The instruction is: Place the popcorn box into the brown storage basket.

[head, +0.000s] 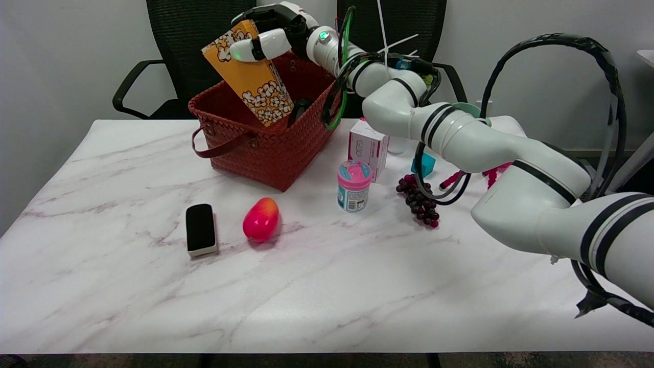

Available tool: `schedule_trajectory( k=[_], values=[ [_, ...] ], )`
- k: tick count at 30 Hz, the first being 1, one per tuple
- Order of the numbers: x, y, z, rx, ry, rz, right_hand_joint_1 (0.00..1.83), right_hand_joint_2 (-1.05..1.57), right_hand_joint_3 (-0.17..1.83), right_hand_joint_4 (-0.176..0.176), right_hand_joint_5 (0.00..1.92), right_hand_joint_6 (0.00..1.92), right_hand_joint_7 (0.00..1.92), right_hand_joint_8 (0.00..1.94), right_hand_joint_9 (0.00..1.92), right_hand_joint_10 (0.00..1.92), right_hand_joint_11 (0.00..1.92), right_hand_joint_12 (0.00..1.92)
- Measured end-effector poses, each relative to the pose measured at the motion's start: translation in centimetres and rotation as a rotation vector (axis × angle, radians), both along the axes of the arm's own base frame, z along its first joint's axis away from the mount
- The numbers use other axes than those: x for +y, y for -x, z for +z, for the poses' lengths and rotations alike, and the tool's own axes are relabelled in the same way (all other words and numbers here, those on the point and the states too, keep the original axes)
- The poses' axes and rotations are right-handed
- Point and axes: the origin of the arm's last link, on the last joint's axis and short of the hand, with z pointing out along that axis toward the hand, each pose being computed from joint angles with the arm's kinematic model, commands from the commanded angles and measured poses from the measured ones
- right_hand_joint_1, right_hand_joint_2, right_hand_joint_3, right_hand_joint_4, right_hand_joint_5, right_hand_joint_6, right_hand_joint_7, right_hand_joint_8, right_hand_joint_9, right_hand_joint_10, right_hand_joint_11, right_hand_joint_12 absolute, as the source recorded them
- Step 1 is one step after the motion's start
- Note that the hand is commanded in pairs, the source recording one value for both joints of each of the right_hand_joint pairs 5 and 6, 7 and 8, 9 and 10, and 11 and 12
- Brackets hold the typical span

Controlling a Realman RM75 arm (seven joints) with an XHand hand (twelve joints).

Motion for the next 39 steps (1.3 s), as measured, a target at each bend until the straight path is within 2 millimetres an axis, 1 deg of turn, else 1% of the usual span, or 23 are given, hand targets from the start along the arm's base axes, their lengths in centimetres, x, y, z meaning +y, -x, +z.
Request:
schedule_trajectory(
  k=[11,14,15,16,17,18,20,22,24,25,28,31,34,36,39],
  values=[
    [0.0,0.0,-0.1,0.101,-0.001,0.037,1.22,0.26,1.09,0.000,0.75,0.75,0.86,0.86,0.26,0.26,0.23,0.23],
    [0.0,0.0,-0.3,0.127,-0.004,0.046,1.22,0.21,1.13,0.000,0.75,0.75,0.80,0.80,0.26,0.26,0.23,0.23],
    [0.0,0.0,-0.3,0.138,-0.005,0.049,1.21,0.17,1.17,0.000,0.75,0.75,0.72,0.72,0.25,0.25,0.22,0.22],
    [0.0,0.0,-0.4,0.145,-0.006,0.051,1.21,0.11,1.23,0.000,0.75,0.75,0.58,0.58,0.23,0.23,0.20,0.20],
    [0.0,0.0,-0.5,0.156,-0.007,0.055,1.21,0.09,1.25,0.000,0.74,0.74,0.49,0.49,0.21,0.21,0.18,0.18],
    [0.0,0.0,-0.5,0.164,-0.009,0.059,1.21,0.08,1.25,0.000,0.71,0.71,0.46,0.46,0.19,0.19,0.17,0.17],
    [0.1,0.0,-0.7,0.178,-0.013,0.066,1.20,0.02,1.25,0.000,0.53,0.53,0.37,0.37,0.16,0.16,0.13,0.13],
    [0.1,0.0,-0.8,0.191,-0.016,0.074,1.19,-0.08,1.14,0.000,0.39,0.39,0.30,0.30,0.13,0.13,0.12,0.12],
    [0.1,-0.1,-0.9,0.200,-0.019,0.080,1.18,-0.14,1.09,0.000,0.26,0.26,0.26,0.26,0.12,0.12,0.11,0.11],
    [0.2,0.0,-0.9,0.204,-0.021,0.083,1.18,-0.18,1.08,0.000,0.19,0.19,0.25,0.25,0.11,0.11,0.10,0.10],
    [0.3,0.2,-1.0,0.214,-0.026,0.087,1.17,-0.24,1.06,0.000,0.08,0.08,0.22,0.22,0.10,0.10,0.09,0.09],
    [0.4,0.5,-0.9,0.222,-0.029,0.089,1.17,-0.25,1.00,0.000,0.05,0.05,0.22,0.22,0.10,0.10,0.09,0.09],
    [0.5,0.8,-0.8,0.225,-0.032,0.092,1.18,-0.08,0.88,0.000,0.09,0.09,0.23,0.23,0.09,0.09,0.05,0.05],
    [0.6,0.9,-0.8,0.224,-0.035,0.096,1.18,-0.02,0.86,0.000,0.13,0.13,0.23,0.23,0.10,0.10,0.05,0.05],
    [0.9,1.0,-0.7,0.219,-0.040,0.105,1.20,0.08,0.82,0.000,0.20,0.20,0.25,0.25,0.21,0.21,0.19,0.19]
  ],
)
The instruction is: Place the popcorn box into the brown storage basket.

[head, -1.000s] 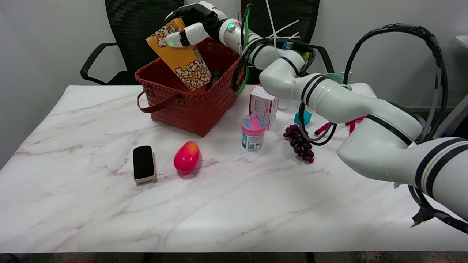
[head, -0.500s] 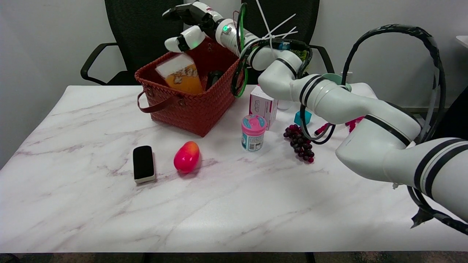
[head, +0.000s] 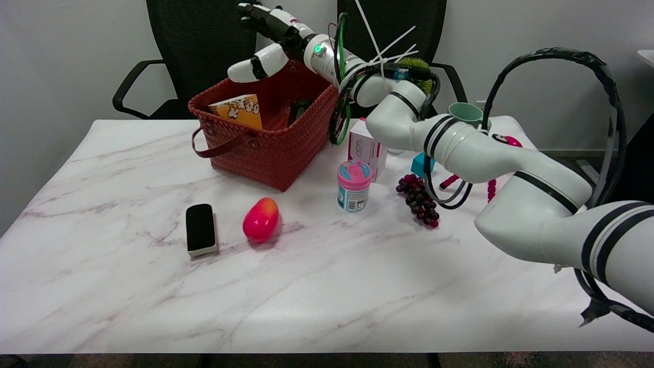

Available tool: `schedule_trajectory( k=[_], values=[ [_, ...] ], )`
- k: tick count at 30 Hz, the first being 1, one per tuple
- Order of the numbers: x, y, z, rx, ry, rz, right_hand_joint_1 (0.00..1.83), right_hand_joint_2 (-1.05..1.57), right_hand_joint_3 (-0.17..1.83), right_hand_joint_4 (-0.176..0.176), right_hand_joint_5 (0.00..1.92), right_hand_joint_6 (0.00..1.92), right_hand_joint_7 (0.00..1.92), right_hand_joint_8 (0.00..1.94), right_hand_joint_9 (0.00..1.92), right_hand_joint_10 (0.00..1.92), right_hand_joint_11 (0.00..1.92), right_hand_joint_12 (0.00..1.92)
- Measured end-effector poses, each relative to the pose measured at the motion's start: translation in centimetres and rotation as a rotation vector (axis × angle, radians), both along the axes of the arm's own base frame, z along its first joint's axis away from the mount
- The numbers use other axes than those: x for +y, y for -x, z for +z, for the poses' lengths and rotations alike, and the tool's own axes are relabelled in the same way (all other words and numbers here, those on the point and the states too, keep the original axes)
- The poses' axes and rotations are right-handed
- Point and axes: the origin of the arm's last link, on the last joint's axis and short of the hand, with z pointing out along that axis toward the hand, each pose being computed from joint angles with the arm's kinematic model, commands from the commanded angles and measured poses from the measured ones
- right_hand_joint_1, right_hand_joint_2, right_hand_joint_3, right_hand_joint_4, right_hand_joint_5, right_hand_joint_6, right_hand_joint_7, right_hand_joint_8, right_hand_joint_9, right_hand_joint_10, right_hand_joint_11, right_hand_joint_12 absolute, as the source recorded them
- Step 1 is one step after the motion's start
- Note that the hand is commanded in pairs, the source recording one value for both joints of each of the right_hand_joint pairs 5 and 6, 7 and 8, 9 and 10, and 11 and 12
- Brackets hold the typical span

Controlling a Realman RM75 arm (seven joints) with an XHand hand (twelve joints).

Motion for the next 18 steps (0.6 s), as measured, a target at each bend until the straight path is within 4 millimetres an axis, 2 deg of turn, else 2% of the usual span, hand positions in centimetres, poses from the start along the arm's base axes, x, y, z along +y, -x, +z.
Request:
schedule_trajectory(
  k=[10,14,18],
  values=[
    [2.3,-1.1,1.0,-0.052,-0.033,0.080,1.21,0.17,0.86,0.000,0.31,0.31,0.34,0.34,0.41,0.41,0.38,0.38],
    [4.2,-1.6,2.0,-0.085,-0.038,0.122,1.21,0.19,0.87,0.000,0.34,0.34,0.38,0.38,0.45,0.45,0.44,0.44],
    [6.6,-1.2,3.7,-0.125,-0.026,0.150,1.21,0.25,0.86,0.000,0.44,0.44,0.39,0.39,0.46,0.46,0.45,0.45]
  ],
)
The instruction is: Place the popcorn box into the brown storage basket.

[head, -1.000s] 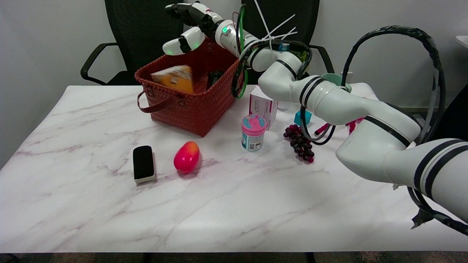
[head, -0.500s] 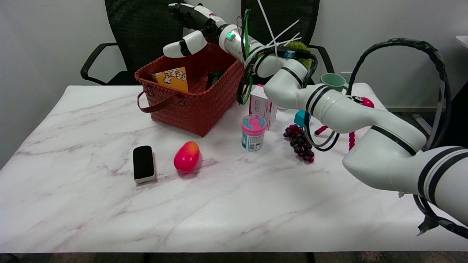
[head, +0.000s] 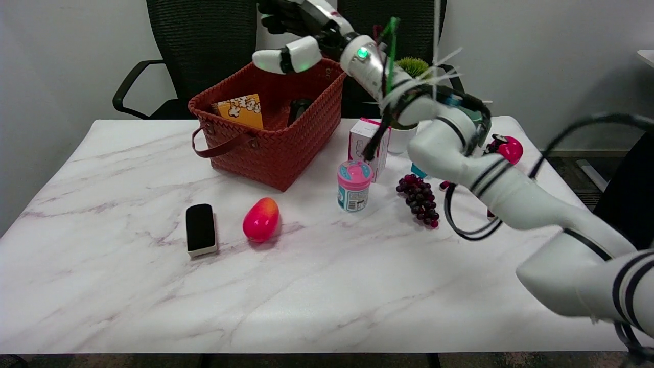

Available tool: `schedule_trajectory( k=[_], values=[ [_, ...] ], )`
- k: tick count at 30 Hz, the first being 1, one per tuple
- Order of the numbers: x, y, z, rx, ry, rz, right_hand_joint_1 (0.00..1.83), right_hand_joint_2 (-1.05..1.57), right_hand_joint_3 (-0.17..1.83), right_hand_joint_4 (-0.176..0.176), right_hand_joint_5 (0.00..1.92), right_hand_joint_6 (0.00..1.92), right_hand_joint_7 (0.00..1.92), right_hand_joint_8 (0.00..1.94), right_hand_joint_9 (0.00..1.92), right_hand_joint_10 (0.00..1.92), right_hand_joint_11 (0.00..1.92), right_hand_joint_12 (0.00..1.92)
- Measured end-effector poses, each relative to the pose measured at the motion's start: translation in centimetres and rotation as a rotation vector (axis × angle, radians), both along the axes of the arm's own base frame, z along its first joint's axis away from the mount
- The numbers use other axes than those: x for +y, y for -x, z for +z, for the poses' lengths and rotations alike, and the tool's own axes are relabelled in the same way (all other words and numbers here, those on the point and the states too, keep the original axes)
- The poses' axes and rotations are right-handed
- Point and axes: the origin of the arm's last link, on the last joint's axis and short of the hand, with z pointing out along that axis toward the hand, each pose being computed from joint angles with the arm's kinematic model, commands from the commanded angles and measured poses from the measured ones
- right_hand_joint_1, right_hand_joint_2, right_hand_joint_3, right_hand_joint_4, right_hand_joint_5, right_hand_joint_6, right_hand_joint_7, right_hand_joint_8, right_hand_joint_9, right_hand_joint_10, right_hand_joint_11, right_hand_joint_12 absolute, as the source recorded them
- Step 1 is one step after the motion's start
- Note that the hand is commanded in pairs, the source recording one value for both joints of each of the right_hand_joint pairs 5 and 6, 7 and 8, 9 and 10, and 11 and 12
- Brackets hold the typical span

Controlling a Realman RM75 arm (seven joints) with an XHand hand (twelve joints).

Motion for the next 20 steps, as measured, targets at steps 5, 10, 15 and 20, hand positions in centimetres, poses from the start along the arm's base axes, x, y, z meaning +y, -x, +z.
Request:
schedule_trajectory(
  k=[5,10,15,20],
  values=[
    [3.4,1.1,3.0,-0.049,0.046,0.021,1.21,0.27,0.92,0.000,0.49,0.49,0.41,0.41,0.47,0.47,0.48,0.48],
    [7.1,2.1,6.7,-0.079,0.124,0.050,1.21,0.27,0.92,0.000,0.51,0.51,0.43,0.43,0.48,0.48,0.49,0.49],
    [11.0,3.4,9.5,-0.096,0.187,0.088,1.20,0.25,0.95,0.000,0.53,0.53,0.45,0.45,0.51,0.51,0.51,0.51],
    [14.7,5.1,11.7,-0.107,0.238,0.115,1.20,0.25,0.96,0.000,0.53,0.53,0.49,0.49,0.54,0.54,0.53,0.53]
  ],
)
